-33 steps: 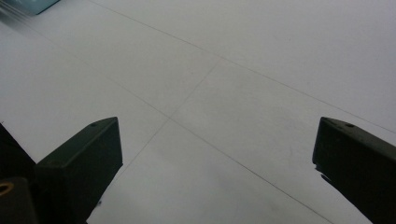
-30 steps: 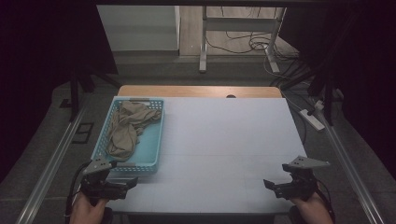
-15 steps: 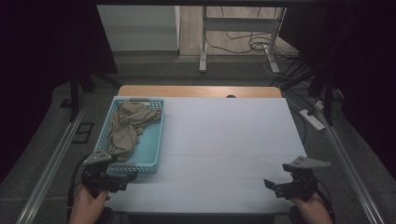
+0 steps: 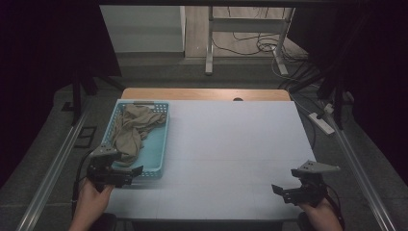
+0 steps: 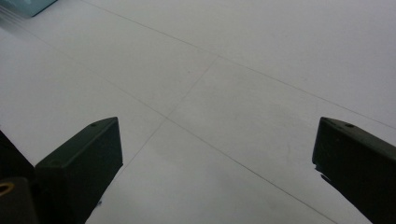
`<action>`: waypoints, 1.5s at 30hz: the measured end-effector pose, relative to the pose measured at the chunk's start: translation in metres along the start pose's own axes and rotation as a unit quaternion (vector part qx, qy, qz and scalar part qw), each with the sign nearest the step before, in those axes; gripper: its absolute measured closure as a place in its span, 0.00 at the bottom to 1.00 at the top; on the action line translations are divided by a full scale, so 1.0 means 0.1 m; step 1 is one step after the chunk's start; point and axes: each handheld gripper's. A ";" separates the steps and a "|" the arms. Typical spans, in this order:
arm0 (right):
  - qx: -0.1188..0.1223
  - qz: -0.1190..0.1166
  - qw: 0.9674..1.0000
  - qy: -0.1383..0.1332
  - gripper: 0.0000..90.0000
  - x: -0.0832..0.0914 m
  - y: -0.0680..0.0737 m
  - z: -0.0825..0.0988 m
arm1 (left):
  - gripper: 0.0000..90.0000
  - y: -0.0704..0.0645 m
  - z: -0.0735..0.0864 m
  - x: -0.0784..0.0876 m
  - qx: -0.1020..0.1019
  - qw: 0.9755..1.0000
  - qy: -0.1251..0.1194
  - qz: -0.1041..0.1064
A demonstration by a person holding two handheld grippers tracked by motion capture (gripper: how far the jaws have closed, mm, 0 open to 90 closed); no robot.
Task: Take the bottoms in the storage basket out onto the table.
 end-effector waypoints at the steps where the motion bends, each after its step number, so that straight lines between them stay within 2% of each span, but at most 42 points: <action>1: 0.000 0.000 1.000 0.000 0.02 0.00 0.00 0.00 | 0.00 0.01 -0.03 -0.01 0.000 1.000 0.001 0.000; 8: 0.002 0.001 1.000 0.003 0.02 0.00 0.00 0.00 | 0.00 0.09 -0.15 -0.06 0.008 1.000 -0.005 0.001; 13: 0.005 0.005 1.000 0.007 0.02 -0.01 0.01 0.00 | 0.00 0.15 -0.23 -0.09 0.010 1.000 -0.010 -0.005; 24: 0.013 0.011 1.000 0.017 0.02 -0.03 0.02 -0.01 | 0.00 0.31 -0.30 -0.16 0.023 1.000 -0.006 -0.006; 36: 0.017 0.016 0.999 0.021 0.02 -0.04 0.04 -0.01 | 0.00 0.46 -0.39 -0.26 0.020 1.000 0.016 -0.010; 45: 0.022 0.010 0.999 0.022 0.02 -0.04 0.05 -0.01 | 0.00 0.57 -0.49 -0.36 0.019 0.999 0.032 -0.006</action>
Point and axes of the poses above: each handheld gripper's, and its own axes: x roughly backward along the jaws, z roughly out of its underside, y roughly to its left, and after that the axes turned 6 degrees about -z, right-handed
